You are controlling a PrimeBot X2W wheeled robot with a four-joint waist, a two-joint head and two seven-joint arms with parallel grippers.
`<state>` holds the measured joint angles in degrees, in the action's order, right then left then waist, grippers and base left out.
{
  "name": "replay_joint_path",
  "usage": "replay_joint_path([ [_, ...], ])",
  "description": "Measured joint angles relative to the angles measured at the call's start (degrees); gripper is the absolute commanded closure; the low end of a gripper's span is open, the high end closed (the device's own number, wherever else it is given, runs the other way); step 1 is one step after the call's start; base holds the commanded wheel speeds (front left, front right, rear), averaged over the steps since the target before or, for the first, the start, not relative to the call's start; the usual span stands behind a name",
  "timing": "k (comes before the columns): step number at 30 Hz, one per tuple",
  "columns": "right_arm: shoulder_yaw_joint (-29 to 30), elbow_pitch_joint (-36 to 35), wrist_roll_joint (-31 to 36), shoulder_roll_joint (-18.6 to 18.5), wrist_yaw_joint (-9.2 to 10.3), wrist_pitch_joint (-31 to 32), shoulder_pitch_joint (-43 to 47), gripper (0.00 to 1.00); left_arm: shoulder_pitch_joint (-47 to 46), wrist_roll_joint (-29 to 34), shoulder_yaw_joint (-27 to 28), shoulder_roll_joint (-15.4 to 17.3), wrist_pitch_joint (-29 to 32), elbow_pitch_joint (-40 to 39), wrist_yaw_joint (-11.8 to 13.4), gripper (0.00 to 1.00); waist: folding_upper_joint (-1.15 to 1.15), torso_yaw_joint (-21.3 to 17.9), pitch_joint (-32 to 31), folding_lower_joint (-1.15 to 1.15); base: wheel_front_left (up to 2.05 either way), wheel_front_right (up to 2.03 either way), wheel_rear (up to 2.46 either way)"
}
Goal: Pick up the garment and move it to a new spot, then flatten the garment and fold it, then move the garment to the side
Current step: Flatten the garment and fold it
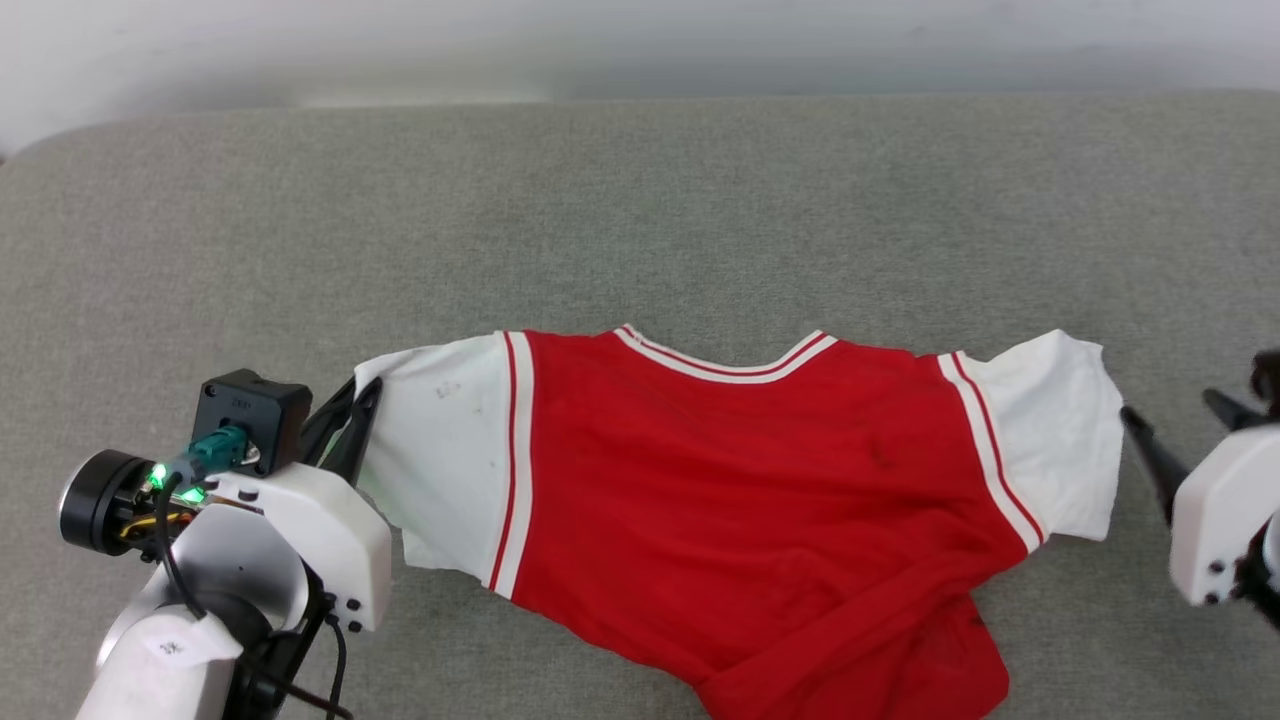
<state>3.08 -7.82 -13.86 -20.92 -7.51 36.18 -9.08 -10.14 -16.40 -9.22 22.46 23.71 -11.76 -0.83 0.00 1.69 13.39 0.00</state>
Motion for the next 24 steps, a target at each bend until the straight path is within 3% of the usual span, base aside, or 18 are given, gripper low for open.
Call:
replay_joint_path([
  [4, 1.36, 0.36, -1.91, -2.34, 0.0, 12.45, -4.93, 0.0, 1.38, -0.03, -0.44, 0.89, 2.22, -6.56, -0.07, 1.0, 0.0, 1.05, 1.55, 0.0, 0.0, 0.0, 0.0],
  [10, 1.52, 4.68, -2.32, -4.13, 0.0, 22.5, -12.15, 0.0, 1.68, -0.1, -1.8, 1.2, 3.96, -13.43, -0.21, 1.0, 0.0, 3.09, 4.37, 0.0, 0.0, 0.0, 0.0],
  [17, -0.7, 12.43, -0.79, -5.33, 0.0, 25.21, -16.7, 0.0, 1.15, -0.94, -4.97, 0.12, 5.71, -16.28, -1.18, 1.0, 0.0, 5.63, 7.56, 0.0, 0.0, 0.0, 0.0],
  [24, -2.45, 18.57, -0.27, -5.69, 0.01, 22.96, -18.41, 0.0, 0.31, -1.58, -6.6, -0.74, 5.84, -15.78, -1.55, 1.0, 0.0, 7.71, 10.23, 0.0, 0.0, 0.0, 0.0],
])
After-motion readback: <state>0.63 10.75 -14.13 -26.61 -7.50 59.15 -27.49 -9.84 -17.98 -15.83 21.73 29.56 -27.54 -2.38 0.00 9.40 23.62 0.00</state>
